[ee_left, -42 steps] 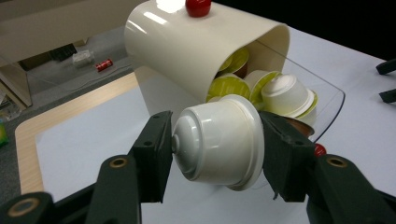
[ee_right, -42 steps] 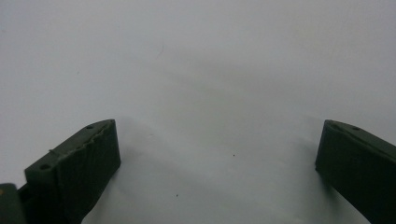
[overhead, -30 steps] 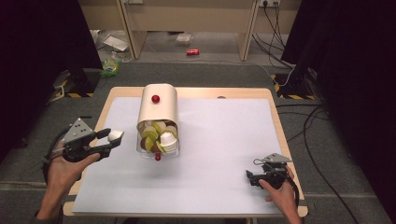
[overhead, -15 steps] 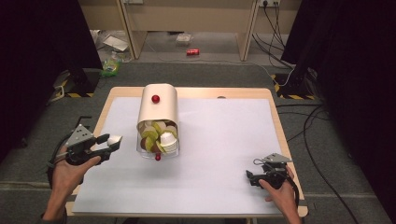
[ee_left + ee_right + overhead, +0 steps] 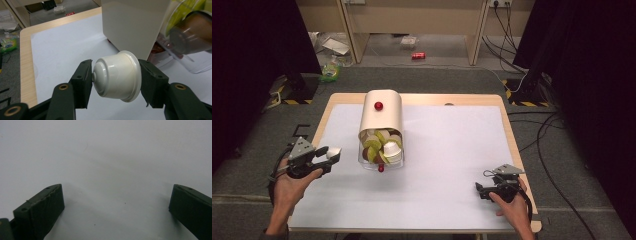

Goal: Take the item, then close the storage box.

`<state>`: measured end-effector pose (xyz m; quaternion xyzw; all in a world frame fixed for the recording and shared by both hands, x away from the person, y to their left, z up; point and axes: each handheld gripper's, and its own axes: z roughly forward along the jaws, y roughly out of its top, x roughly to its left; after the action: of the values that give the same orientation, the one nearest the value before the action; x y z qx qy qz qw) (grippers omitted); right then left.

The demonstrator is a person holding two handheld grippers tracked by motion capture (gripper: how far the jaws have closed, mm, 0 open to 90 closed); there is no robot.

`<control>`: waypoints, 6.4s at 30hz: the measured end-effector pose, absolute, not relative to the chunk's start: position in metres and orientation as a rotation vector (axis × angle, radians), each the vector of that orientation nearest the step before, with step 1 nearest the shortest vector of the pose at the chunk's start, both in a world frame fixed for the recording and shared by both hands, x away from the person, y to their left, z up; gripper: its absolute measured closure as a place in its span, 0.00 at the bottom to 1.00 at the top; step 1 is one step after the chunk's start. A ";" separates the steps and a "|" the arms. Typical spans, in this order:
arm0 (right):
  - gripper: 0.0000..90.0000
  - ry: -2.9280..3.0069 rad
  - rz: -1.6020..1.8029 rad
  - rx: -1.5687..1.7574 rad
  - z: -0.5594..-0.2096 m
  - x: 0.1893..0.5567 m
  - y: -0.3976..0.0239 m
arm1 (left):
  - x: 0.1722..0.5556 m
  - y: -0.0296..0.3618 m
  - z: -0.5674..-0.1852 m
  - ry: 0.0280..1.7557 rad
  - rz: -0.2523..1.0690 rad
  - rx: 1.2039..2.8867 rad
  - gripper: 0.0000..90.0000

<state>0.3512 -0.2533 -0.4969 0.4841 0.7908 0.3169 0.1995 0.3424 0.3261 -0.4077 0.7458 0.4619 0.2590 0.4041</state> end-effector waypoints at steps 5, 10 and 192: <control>0.00 2.211 0.886 1.353 -0.497 0.351 -0.253 | 0.347 0.328 -0.421 1.197 0.641 1.894 0.52; 0.00 2.211 0.886 1.353 -0.497 0.351 -0.253 | 0.351 0.329 -0.432 1.218 0.615 1.890 0.52; 0.00 2.213 0.887 1.351 -0.497 0.351 -0.253 | 0.318 0.264 -0.417 1.086 0.565 1.802 0.18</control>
<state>0.3514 -0.2534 -0.4970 0.4830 0.7914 0.3173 0.1993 0.3182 0.2638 -0.4167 0.7331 0.4418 0.2298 0.4632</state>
